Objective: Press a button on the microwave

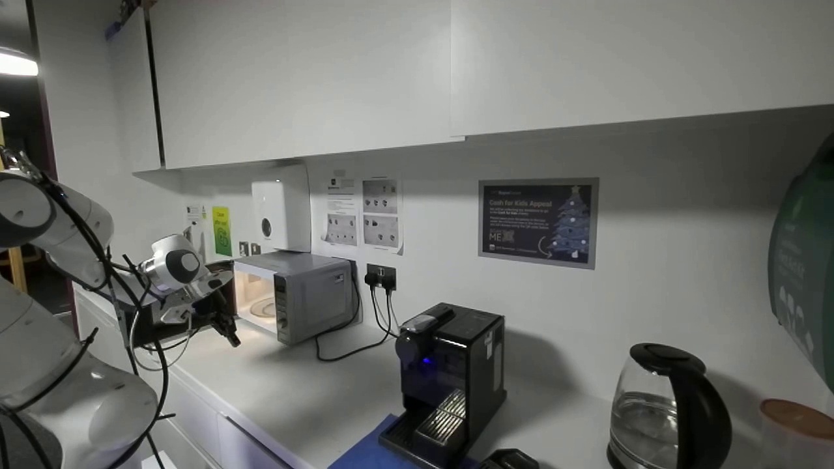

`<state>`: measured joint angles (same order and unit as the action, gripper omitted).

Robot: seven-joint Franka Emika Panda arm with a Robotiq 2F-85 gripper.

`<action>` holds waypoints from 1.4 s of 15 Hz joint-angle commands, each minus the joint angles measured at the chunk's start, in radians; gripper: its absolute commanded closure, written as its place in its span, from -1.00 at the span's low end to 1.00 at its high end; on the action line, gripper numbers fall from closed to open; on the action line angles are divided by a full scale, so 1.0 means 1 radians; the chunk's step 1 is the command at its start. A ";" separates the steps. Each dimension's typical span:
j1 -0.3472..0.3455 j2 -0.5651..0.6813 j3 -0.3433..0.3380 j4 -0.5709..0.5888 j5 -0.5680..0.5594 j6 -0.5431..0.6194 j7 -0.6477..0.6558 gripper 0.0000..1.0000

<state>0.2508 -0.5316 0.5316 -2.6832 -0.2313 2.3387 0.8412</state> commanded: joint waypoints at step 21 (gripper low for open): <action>-0.354 0.210 0.177 -0.025 -0.387 0.610 0.170 1.00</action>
<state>-0.0686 -0.3570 0.6843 -2.7325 -0.5957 2.9477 0.9998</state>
